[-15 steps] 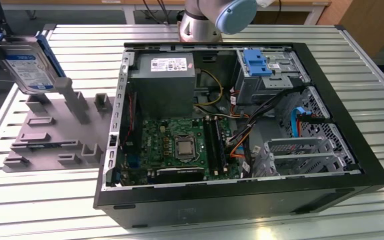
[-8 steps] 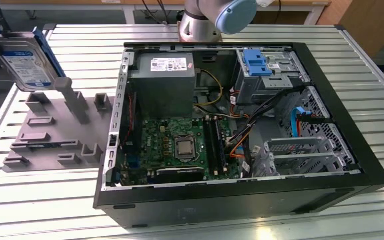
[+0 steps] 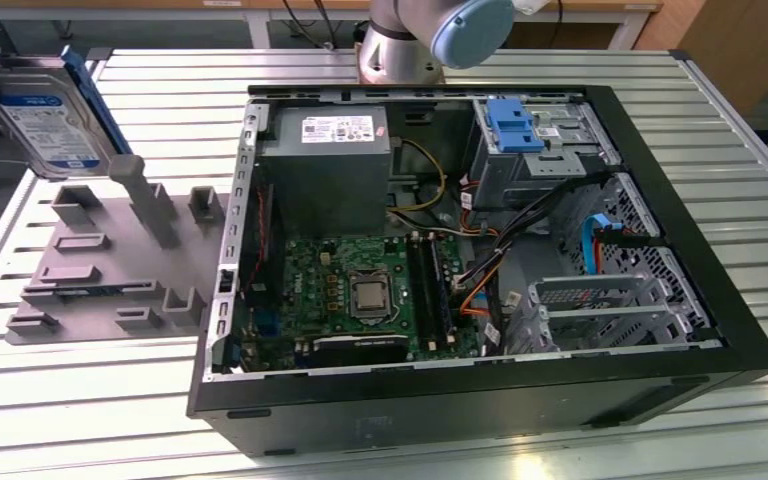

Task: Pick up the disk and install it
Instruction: 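Pick up the disk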

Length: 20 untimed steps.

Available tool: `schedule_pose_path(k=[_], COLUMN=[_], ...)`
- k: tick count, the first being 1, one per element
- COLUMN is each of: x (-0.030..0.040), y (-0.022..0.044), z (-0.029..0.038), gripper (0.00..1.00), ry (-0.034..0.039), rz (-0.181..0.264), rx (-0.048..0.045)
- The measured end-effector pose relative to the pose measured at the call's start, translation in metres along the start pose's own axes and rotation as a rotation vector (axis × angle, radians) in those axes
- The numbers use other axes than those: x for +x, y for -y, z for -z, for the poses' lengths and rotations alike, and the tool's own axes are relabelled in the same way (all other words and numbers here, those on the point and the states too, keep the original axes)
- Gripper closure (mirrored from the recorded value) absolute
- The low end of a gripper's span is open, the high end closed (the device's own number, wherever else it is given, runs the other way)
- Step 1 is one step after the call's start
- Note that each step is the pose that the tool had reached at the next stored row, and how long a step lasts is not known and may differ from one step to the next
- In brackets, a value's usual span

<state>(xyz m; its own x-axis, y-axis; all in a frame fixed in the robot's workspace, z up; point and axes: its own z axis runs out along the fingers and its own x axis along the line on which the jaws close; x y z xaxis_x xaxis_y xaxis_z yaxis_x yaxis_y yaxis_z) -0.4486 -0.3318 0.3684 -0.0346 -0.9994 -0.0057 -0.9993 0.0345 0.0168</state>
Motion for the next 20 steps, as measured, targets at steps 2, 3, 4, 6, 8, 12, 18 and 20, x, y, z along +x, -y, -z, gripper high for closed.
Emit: schedule_pose_path(k=[2,3,4,6,8,12,18,20], x=[0.0000,0.0000,0.0000,0.0000,0.0000,0.0000,-0.0001,-0.0001], y=[0.0001,0.0001,0.0000,0.0000,0.0000,0.0000,-0.0001,-0.0001], z=[0.0001,0.0003,0.0004,0.0006,0.0009,0.0020,0.0061,0.0079], gripper=[0.64,0.64,0.64,0.64,0.64,0.64,0.64,0.64], ry=[0.0001,0.0000,-0.0001,-0.0001,-0.0001,-0.0001,-0.0001,-0.0001], rz=[0.000,0.000,0.000,0.000,0.000,0.000,0.000,0.000], rx=[0.0000,-0.0001,-0.0002,-0.0002,-0.0003,-0.0002,-0.0002,-0.0002])
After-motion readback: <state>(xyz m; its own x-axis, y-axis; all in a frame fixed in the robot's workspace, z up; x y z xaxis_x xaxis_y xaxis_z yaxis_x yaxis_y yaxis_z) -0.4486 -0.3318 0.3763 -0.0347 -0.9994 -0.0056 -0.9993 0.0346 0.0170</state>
